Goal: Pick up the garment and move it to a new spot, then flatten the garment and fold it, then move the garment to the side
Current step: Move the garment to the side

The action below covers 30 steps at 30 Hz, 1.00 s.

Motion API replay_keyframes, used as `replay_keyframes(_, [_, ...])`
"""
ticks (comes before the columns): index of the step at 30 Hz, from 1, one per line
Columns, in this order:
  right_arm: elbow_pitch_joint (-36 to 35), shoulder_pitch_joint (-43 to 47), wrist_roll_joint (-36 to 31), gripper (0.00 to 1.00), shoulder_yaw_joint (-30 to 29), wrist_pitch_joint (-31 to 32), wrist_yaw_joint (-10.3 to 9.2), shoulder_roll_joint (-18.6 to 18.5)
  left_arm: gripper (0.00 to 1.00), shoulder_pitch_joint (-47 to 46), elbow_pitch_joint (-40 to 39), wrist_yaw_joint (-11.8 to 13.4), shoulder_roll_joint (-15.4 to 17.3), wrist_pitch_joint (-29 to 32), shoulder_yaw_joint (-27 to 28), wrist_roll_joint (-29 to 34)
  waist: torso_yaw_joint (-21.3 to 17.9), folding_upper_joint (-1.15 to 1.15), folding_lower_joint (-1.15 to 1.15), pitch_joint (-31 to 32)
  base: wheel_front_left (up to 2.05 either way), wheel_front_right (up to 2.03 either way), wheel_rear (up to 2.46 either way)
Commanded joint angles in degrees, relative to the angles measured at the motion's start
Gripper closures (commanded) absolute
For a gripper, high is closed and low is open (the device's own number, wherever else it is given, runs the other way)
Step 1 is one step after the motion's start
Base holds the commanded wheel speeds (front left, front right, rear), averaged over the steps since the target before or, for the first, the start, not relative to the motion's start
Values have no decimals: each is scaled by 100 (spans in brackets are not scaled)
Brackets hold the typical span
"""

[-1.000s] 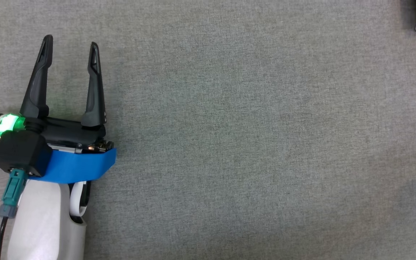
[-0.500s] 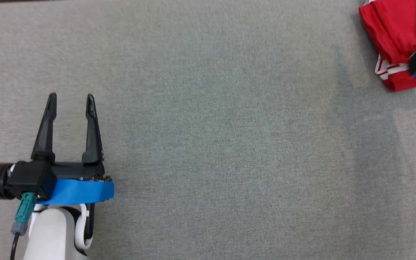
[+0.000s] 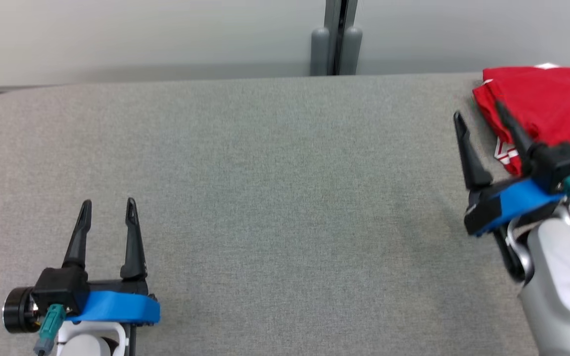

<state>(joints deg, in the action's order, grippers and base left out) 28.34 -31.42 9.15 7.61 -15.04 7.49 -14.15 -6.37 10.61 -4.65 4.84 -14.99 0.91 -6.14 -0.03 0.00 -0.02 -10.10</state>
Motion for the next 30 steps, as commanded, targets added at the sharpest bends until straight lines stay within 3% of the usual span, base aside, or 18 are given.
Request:
replay_keyframes(1, [-68,247,68,0,19,-15,1,48,0,63,35,-6,-14,-25,21,-22,-6,0,2,205,0,0,0])
replay_keyframes(12, [-864,1573,231,0,-50,-14,1,220,0,411,199,-1,-65,-25,159,-34,-109,0,2,597,0,0,0])
replay_keyframes(30, [-1963,3035,-107,0,-644,5,1,961,0,474,316,-32,-124,-25,96,14,-84,0,2,831,0,0,0])
